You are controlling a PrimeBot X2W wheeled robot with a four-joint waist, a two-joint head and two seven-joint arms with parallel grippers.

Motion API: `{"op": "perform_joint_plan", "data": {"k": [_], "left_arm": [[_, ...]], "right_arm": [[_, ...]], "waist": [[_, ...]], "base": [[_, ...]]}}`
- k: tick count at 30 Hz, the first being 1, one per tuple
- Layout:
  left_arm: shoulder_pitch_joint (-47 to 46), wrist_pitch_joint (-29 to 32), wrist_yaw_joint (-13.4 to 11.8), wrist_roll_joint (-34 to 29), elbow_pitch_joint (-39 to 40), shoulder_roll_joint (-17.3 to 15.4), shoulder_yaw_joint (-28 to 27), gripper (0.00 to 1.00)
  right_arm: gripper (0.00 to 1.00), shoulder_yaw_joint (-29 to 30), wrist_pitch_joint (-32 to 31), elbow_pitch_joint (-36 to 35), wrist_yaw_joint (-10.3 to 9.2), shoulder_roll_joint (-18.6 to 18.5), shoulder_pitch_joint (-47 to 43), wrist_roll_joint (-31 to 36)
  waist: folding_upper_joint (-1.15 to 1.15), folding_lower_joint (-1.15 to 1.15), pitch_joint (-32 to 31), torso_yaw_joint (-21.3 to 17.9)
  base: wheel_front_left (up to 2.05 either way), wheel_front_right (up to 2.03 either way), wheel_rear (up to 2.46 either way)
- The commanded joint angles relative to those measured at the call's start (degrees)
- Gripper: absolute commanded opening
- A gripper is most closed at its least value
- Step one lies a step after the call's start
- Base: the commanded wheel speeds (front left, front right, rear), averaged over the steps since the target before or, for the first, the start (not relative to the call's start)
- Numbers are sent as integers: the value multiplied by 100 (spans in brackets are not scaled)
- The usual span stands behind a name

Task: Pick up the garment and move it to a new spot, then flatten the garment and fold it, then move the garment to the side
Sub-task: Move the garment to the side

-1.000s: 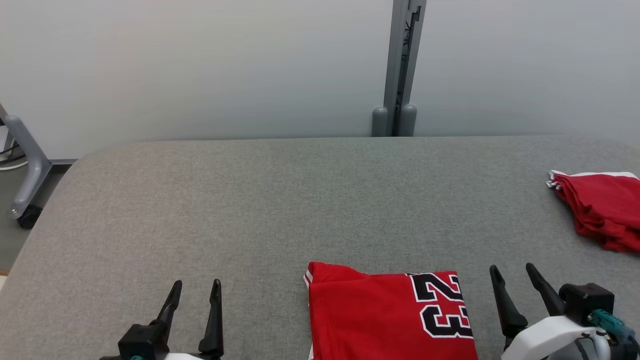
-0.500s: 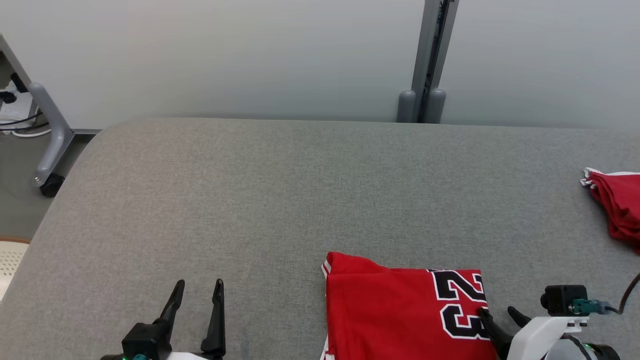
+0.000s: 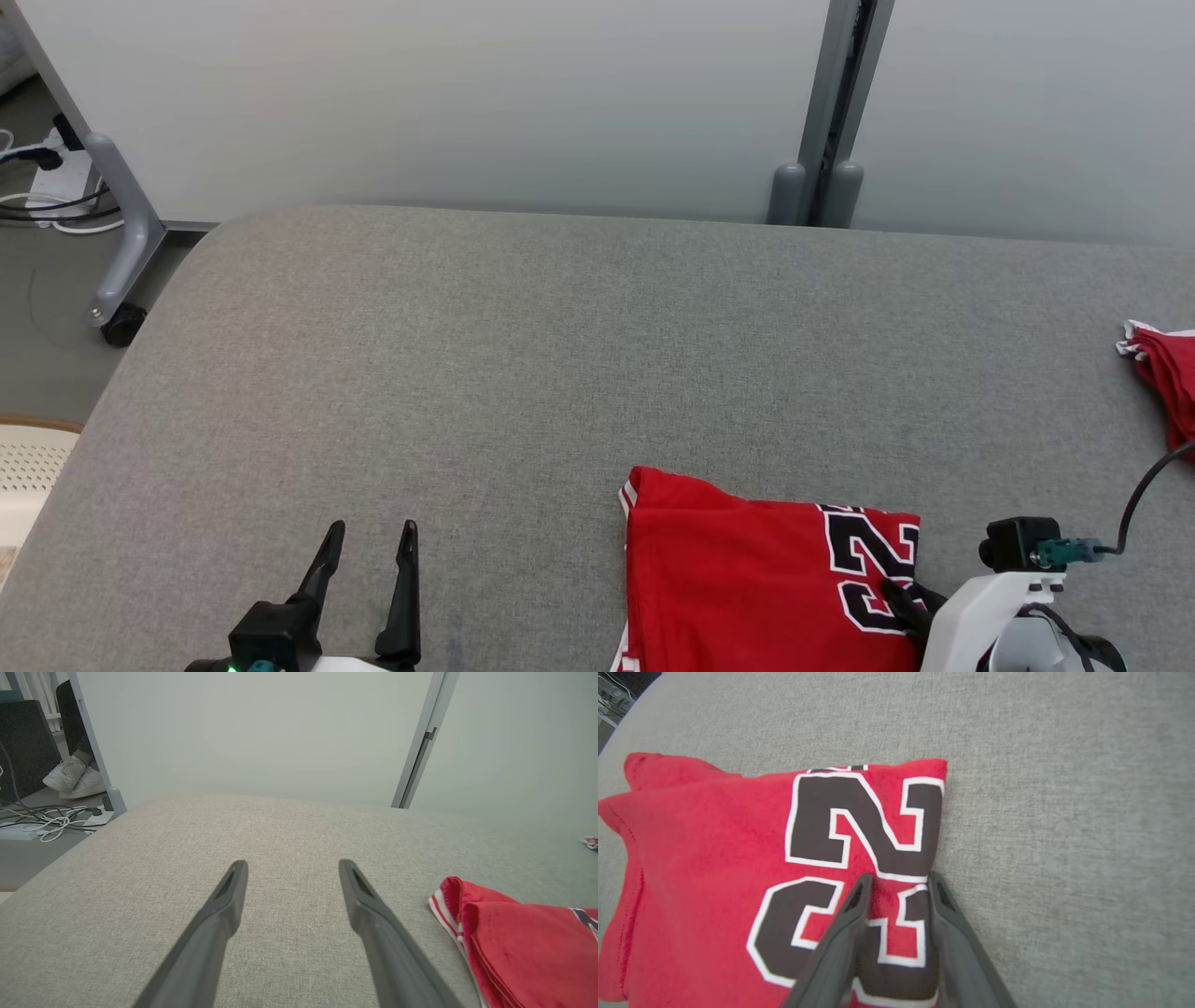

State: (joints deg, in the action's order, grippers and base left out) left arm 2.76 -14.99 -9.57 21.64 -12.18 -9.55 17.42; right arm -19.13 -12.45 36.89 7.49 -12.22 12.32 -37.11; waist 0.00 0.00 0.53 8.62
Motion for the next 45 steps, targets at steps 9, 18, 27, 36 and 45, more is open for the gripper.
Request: {"op": "perform_joint_plan", "data": {"k": [9,18,27,36,45], "left_arm": [[24,-26,15,-70,47,-24,-4,100],[60,-26,38,-129,168,49,23,100],[-199,-26,92,-249,200,92,77,100],[-488,-26,145,-353,122,129,194,100],[-568,-26,187,-340,41,177,192,100]], "right_arm": [[0,-185,467,295,0,-238,336,-108],[0,150,771,315,1,-806,657,-7],[0,586,752,100,1,-1064,963,197],[0,811,696,-89,1,-995,1097,357],[0,979,598,-312,1,-968,1190,569]], "waist": [[0,0,-48,-264],[0,0,-14,-1075],[0,0,320,-2058],[0,0,562,-2312],[0,0,513,-2137]], "base": [[0,0,0],[0,0,0],[0,0,0],[0,0,0],[0,0,0]]}}
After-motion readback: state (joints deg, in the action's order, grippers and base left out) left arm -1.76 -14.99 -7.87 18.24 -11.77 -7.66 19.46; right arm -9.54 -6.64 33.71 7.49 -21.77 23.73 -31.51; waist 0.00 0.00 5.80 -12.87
